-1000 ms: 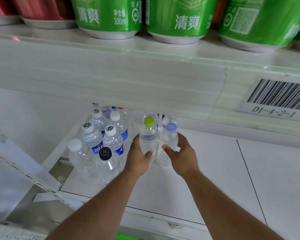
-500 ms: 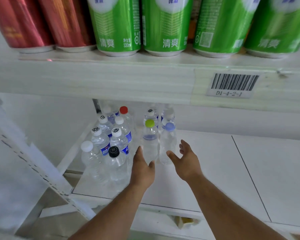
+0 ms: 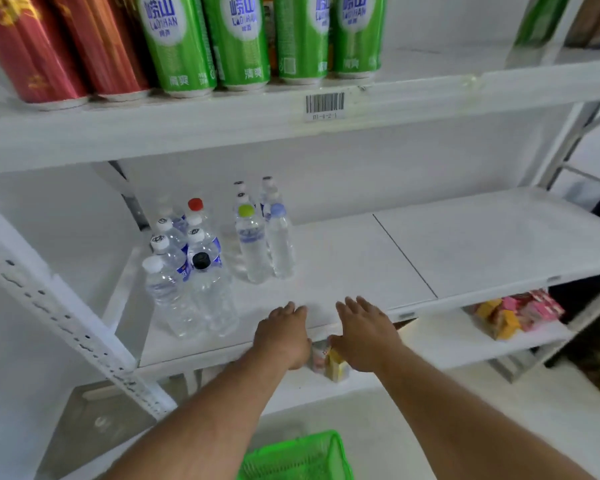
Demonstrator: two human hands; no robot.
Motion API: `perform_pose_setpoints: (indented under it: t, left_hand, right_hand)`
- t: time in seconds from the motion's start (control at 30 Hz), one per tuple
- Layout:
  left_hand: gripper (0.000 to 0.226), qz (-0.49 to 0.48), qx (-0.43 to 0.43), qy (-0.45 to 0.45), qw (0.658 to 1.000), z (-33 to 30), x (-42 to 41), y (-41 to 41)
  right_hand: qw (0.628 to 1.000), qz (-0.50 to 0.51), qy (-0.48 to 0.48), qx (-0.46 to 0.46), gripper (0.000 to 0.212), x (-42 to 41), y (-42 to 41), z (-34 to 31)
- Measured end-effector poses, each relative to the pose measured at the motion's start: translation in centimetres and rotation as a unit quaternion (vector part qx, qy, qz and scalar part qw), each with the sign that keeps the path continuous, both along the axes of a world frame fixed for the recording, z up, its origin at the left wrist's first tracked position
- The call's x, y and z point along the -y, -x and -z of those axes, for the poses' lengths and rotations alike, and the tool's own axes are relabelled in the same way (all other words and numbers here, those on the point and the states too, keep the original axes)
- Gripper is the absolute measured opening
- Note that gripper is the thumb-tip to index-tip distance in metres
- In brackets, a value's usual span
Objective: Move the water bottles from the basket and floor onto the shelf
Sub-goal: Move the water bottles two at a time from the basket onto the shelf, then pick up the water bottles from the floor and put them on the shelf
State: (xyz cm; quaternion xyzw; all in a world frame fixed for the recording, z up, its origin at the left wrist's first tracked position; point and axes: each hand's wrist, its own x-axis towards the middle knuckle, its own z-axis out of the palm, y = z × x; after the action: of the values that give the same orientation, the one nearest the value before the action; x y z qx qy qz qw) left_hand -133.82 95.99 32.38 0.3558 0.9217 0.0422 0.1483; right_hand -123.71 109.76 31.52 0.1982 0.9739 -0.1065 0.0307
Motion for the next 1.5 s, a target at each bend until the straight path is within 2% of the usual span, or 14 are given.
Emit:
perform_pose_setpoints:
  t: [0.13, 0.27, 0.53, 0.73, 0.87, 1.0, 1.17, 1.5]
  left_hand:
    - [0.068, 0.057, 0.003, 0.018, 0.998, 0.0, -2.5, -4.8]
    - [0.066, 0.12, 0.004, 0.035, 0.992, 1.3, -5.7, -10.6]
    - [0.068, 0.196, 0.065, 0.097, 0.974, 5.4, -13.7, -25.0]
    - [0.068, 0.212, 0.104, 0.116, 0.965, 7.3, -19.2, -35.7]
    - [0.068, 0.225, 0.122, 0.119, 0.959, 7.6, -22.3, -40.5]
    - [0.07, 0.229, 0.131, 0.123, 0.957, 8.1, -24.9, -43.1]
    - [0.071, 0.219, 0.153, 0.143, 0.953, 10.4, -28.1, -43.8]
    - [0.073, 0.113, 0.249, 0.127, 0.953, 16.9, -39.1, -42.0]
  right_hand:
    - [0.999, 0.025, -0.02, 0.003, 0.07, -1.0, -6.2, 0.4]
    - [0.996, 0.08, 0.012, 0.034, 0.077, -3.1, -13.5, 2.1]
    - [0.972, 0.201, 0.084, 0.086, 0.074, -8.5, -30.7, 6.4]
    - [0.956, 0.254, 0.111, 0.102, 0.056, -12.9, -42.1, 7.4]
    - [0.945, 0.284, 0.126, 0.101, 0.06, -15.7, -47.6, 7.5]
    - [0.936, 0.305, 0.139, 0.108, 0.056, -18.2, -50.7, 8.0]
    - [0.928, 0.317, 0.153, 0.119, 0.062, -22.1, -52.3, 9.6]
    - [0.92, 0.302, 0.148, 0.201, 0.062, -34.5, -51.7, 12.0]
